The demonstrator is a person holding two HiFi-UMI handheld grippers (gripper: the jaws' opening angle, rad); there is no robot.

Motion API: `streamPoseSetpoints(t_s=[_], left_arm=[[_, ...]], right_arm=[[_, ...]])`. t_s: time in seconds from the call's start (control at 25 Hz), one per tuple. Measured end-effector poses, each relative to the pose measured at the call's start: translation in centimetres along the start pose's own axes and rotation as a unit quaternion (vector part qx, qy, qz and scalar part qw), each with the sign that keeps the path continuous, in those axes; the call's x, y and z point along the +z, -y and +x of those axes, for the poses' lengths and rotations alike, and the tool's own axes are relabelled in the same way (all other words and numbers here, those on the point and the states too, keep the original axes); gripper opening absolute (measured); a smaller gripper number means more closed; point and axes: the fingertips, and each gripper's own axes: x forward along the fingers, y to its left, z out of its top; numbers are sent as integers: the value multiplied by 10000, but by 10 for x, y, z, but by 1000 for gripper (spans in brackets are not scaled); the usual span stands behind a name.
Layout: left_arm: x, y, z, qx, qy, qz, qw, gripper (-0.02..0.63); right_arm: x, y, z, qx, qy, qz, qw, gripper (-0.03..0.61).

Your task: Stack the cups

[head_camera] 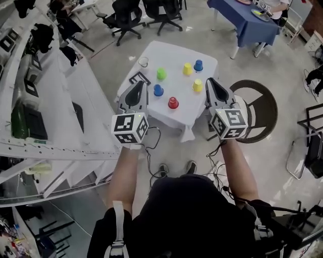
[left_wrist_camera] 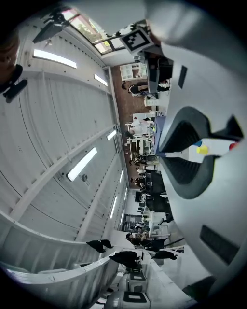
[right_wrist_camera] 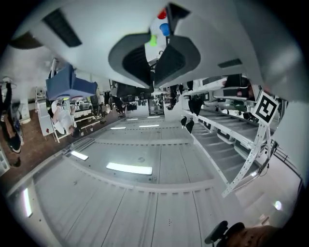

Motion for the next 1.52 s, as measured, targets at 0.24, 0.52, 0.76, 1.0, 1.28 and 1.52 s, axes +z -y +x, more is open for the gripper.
streamPoseSetpoints(t_s=[0.24, 0.52, 0.76, 1.0, 1.28, 1.52], left_arm=[[2, -17, -5, 550, 21, -252, 9982, 183], [-7, -25, -1, 565, -61, -258, 9980, 210], [-34, -47, 34, 453, -283, -302, 9981, 210], [-53, -98, 94, 168, -372, -490, 9980, 210], [-95, -149, 165, -215, -777, -674, 9945, 210], [-137, -170, 204, -529, -1227, -692, 9886, 210]], right_arm=[[6, 17, 8, 295, -70, -498, 9983, 120], [1, 17, 25, 460, -117, -455, 9978, 126], [-13, 25, 56, 323, -327, -383, 9982, 126], [-21, 36, 108, 32, -401, -441, 9982, 126], [-59, 30, 171, -102, -877, -639, 9940, 126], [-116, 7, 205, 136, -1398, -290, 9897, 132]])
